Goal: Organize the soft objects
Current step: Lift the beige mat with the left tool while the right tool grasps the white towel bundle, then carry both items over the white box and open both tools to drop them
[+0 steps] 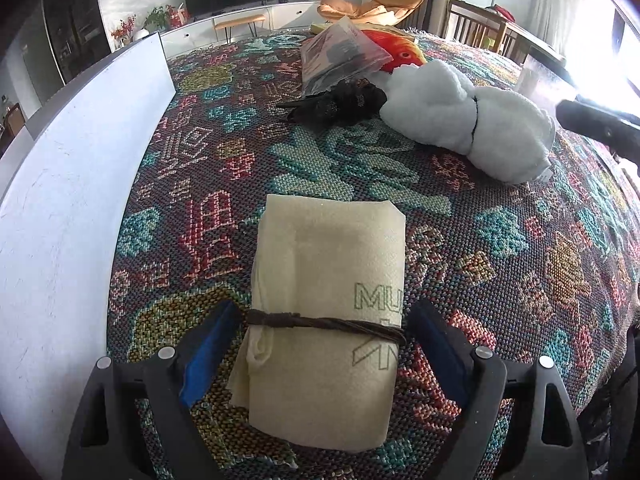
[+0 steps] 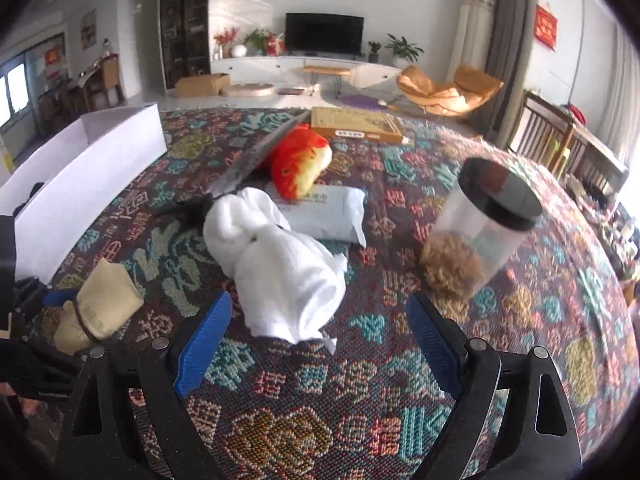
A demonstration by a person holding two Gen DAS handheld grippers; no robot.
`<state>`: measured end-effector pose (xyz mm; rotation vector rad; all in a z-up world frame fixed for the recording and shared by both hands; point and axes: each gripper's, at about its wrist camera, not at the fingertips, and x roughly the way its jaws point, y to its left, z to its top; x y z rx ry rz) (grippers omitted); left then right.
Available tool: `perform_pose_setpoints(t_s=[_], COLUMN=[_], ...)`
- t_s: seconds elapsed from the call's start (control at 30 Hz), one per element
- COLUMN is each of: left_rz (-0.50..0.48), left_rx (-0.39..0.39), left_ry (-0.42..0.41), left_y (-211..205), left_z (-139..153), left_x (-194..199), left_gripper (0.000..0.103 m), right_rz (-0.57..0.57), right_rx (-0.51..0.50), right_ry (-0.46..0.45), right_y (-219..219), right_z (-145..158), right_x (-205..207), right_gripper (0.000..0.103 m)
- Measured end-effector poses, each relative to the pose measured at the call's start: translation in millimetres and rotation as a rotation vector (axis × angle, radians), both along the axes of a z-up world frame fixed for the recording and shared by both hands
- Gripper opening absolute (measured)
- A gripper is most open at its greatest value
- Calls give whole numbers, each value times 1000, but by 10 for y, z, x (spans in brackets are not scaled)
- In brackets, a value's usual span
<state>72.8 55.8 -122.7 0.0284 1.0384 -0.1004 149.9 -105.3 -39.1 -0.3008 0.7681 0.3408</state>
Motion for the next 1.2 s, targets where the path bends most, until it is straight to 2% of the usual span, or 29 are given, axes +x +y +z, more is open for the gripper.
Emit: perform_pose_setpoints(t_s=[0.1,0.17,0.2,0.23,0.27,0.3,0.37,0.43,0.5,0.6,0.7,0.83,0.9,0.93,0.97,1.0,1.03,1.1,1.2], left_rz=[23,48,56,54,56,59,71,78,73,68,113,261,353,418,487,555,622,715,729], left_rx=[-21,-45,-50,-66,-79,-94,-144,-219,-275,-306,-292,-196,-123,-78,-37,-3,29,70,53], left_ry=[8,4,1,-1,-8,-17,-29,-52,-83,-146,-232,-296,-300,-297,-297,-294,-287,-269,-240], left_y=[41,89,110,128,150,174,231,277,291,378,684,1339,1666,1825,1979,2129,2265,2470,2570], left_z=[15,48,67,82,102,131,208,335,501,843,1229,1570,1617,1609,1581,1545,1493,1394,1280], left_x=[19,-5,-23,-50,-79,-118,-213,-312,-400,-482,-616,-788,-864,-896,-946,-994,-1049,-1157,-1256], left_gripper=[85,68,60,54,51,48,47,47,47,47,47,47,52,62,71,94,103,103,103], right_rz=[104,91,81,52,15,-27,-87,-119,-142,-117,-9,207,291,321,340,354,357,354,314], right_rx=[-199,-307,-308,-294,-238,-157,-39,94,155,282,421,528,568,597,626,643,651,669,646], right_ry=[86,116,162,193,214,218,239,261,286,332,347,338,346,352,350,353,363,398,375], right_y=[446,570,578,522,428,327,104,-87,-155,-51,349,1241,1694,1906,2094,2242,2351,2435,2222], right_z=[-228,-490,-603,-675,-675,-614,-460,-294,-173,22,380,913,1051,1077,1084,1065,1031,932,760], right_x=[317,485,563,599,602,572,434,278,178,60,-68,-351,-458,-487,-500,-502,-494,-459,-433], right_gripper=[91,88,86,78,47,43,37,37,37,37,37,37,42,47,58,73,76,76,76])
